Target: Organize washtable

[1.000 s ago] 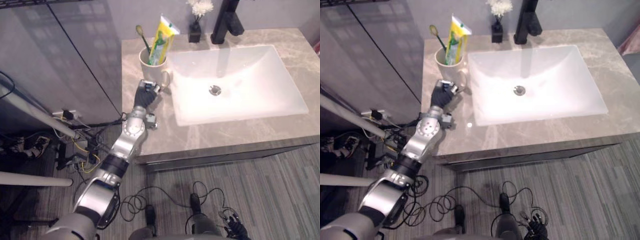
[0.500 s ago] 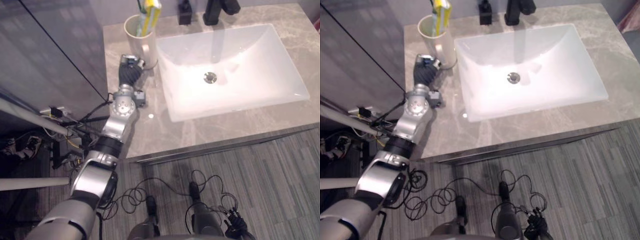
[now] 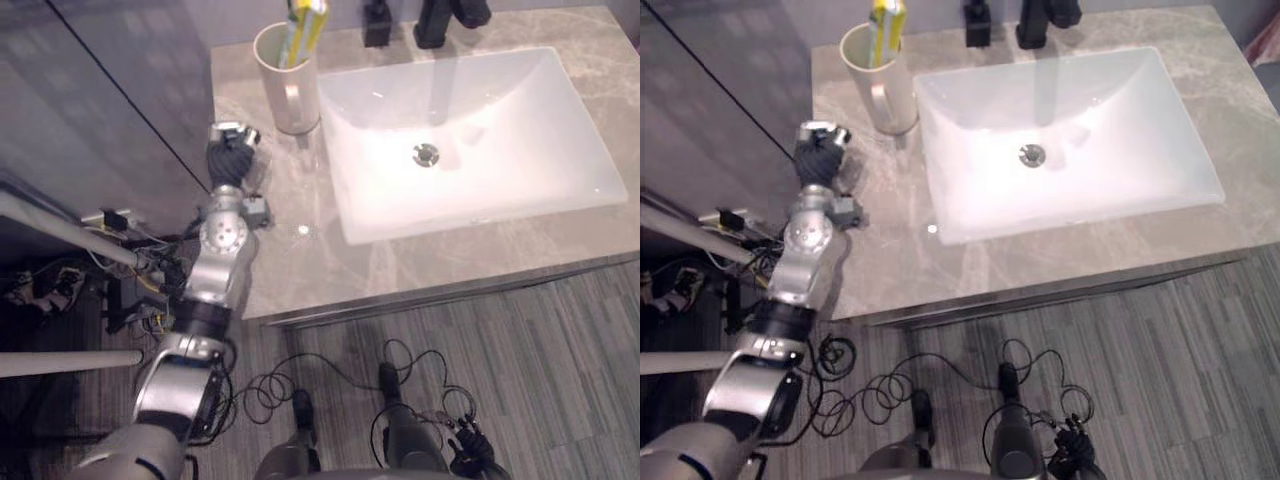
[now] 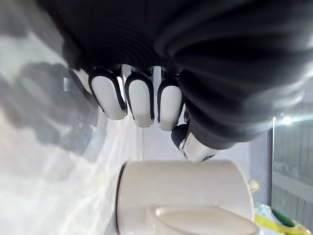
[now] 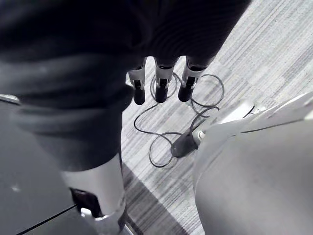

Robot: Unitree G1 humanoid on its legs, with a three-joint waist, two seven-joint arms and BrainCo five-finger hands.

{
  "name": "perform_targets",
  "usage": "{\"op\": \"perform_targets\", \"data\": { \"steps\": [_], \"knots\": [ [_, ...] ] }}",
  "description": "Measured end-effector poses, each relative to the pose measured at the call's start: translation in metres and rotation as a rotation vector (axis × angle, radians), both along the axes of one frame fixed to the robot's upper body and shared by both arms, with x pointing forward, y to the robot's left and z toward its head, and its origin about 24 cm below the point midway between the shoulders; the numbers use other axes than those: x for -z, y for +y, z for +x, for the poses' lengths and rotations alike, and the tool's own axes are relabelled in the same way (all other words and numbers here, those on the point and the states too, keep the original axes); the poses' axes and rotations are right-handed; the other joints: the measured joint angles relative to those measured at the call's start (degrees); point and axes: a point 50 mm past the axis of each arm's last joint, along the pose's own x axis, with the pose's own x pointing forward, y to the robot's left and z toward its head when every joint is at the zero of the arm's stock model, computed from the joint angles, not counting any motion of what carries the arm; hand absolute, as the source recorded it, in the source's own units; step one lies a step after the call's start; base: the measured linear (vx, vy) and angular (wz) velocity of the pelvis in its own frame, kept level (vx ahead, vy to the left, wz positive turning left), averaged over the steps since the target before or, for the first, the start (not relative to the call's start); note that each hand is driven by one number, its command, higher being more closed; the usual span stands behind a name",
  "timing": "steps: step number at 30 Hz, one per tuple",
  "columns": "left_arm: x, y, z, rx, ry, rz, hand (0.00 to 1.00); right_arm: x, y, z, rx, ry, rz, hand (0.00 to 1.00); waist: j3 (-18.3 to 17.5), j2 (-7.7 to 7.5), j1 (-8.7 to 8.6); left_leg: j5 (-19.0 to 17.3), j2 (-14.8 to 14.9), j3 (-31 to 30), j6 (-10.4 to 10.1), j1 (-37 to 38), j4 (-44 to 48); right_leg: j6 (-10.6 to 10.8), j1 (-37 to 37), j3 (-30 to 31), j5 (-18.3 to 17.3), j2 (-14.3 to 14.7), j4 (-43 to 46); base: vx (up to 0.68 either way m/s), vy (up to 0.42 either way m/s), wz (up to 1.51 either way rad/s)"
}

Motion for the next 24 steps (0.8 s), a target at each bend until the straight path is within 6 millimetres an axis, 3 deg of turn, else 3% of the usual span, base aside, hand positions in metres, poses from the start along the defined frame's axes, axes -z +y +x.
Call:
{"op": "perform_targets", "data": {
  "steps": [4,10,18,24],
  "knots": [
    [0.014,0.001,-0.014,0.012,0.014,-0.033,1.0,0.0,0.0,0.0,-0.003,0.0,0.0,0.0,0.0,0.0,0.91,0.01,0.03,-0.6,0.0,-0.07,0.21,-0.02,0.34,-0.68,-0.03,-0.03,-0.09,0.02,-0.007,0.07],
    [0.017,-0.01,-0.02,0.08,0.005,-0.062,1.0,0.0,0.001,0.001,-0.012,0.001,0.001,0.0,-0.03,-0.03,1.39,0.03,0.06,-1.23,-0.01,-0.44,0.4,-0.02,0.35,-1.19,-0.03,-0.02,0.11,0.03,-0.004,0.04],
    [0.015,-0.058,-0.03,0.307,-0.023,-0.024,1.0,0.001,0.004,0.001,-0.023,0.005,0.005,0.0,-0.19,-0.12,1.29,0.02,-0.1,-1.41,0.01,-0.45,0.38,-0.04,0.41,-1.56,-0.01,-0.13,0.14,0.06,0.007,0.01],
    [0.02,-0.082,-0.035,0.41,0.002,-0.054,1.0,0.003,0.005,-0.003,-0.02,0.02,0.013,0.0,-0.78,-0.28,1.31,-0.02,-0.16,-1.43,0.02,-0.88,0.87,-0.05,0.3,-1.2,0.0,-0.3,0.15,0.01,0.001,0.0]
  ]
}}
